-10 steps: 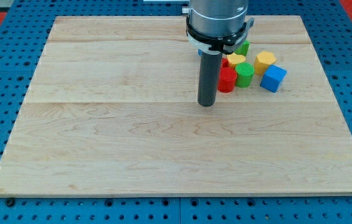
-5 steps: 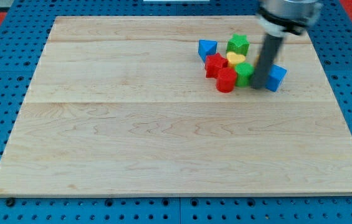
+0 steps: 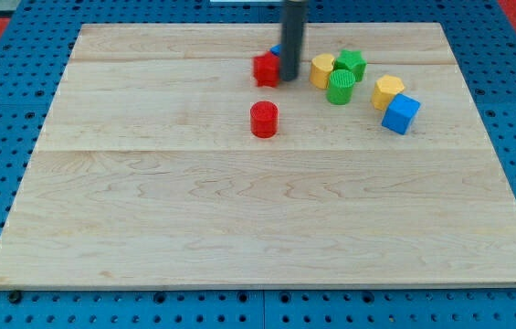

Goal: Move the red blocks to the top center

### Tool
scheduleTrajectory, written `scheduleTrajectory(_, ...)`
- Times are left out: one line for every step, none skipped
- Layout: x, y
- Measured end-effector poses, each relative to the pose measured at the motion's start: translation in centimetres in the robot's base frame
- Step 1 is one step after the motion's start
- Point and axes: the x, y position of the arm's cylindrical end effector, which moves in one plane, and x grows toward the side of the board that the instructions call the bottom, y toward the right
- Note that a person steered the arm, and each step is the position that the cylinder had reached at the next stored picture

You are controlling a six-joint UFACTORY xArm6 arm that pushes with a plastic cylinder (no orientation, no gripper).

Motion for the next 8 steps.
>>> scheduleTrajectory(-0.1,-0.7)
scheduleTrajectory(-0.4,-0.8)
scheduleTrajectory(-0.5,-0.8)
scheduleTrajectory(1.9,0.2)
scheduleTrajectory(4.2,3.1)
scheduleTrajectory(5.1,9.1)
scheduleTrajectory(7.8,8.6)
scheduleTrajectory(9.9,0.0)
